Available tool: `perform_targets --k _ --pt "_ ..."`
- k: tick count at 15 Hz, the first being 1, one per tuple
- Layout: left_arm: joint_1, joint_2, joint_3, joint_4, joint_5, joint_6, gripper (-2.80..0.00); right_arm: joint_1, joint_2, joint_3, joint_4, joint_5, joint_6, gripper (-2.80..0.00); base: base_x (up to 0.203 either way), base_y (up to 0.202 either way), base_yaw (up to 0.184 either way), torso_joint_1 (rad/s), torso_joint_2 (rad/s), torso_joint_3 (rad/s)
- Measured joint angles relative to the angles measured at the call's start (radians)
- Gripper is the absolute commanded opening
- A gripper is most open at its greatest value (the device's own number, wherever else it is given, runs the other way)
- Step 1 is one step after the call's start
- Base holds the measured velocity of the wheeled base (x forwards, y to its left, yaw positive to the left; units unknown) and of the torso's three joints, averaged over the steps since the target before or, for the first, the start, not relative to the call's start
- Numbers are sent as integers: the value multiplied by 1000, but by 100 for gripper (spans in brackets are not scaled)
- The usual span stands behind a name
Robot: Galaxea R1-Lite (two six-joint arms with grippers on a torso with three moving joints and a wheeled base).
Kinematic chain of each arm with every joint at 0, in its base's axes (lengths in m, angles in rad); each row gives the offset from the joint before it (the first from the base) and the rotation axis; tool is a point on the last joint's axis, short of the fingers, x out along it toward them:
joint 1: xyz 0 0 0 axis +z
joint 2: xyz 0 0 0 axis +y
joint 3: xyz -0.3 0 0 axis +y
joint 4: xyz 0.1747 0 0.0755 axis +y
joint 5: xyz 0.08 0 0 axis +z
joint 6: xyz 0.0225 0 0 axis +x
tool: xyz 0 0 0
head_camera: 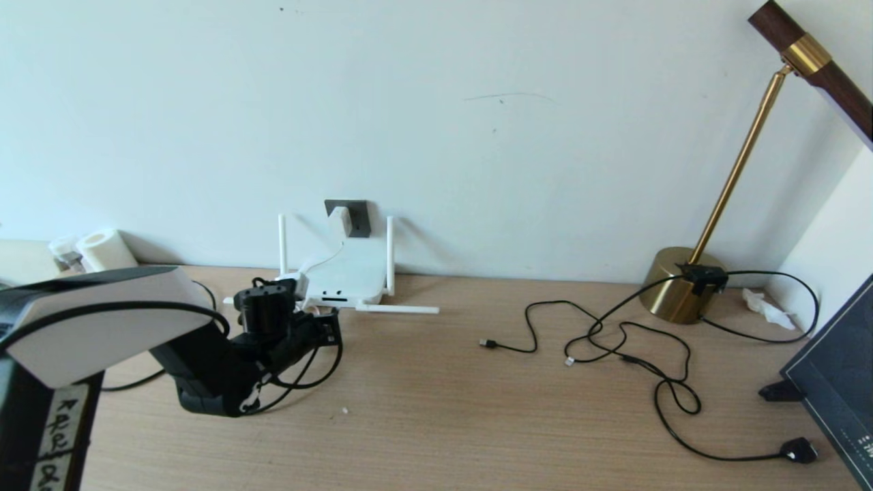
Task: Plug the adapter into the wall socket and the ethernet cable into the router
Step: Align cable and router interface
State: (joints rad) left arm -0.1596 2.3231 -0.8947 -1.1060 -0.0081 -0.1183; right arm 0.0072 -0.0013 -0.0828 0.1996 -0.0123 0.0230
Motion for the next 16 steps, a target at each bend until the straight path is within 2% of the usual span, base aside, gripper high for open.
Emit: perform_targets --k 16 --pt "8 -3 -18 1 -1 7 -280 0 0 0 0 0 0 0 0 0 0 0 0 0"
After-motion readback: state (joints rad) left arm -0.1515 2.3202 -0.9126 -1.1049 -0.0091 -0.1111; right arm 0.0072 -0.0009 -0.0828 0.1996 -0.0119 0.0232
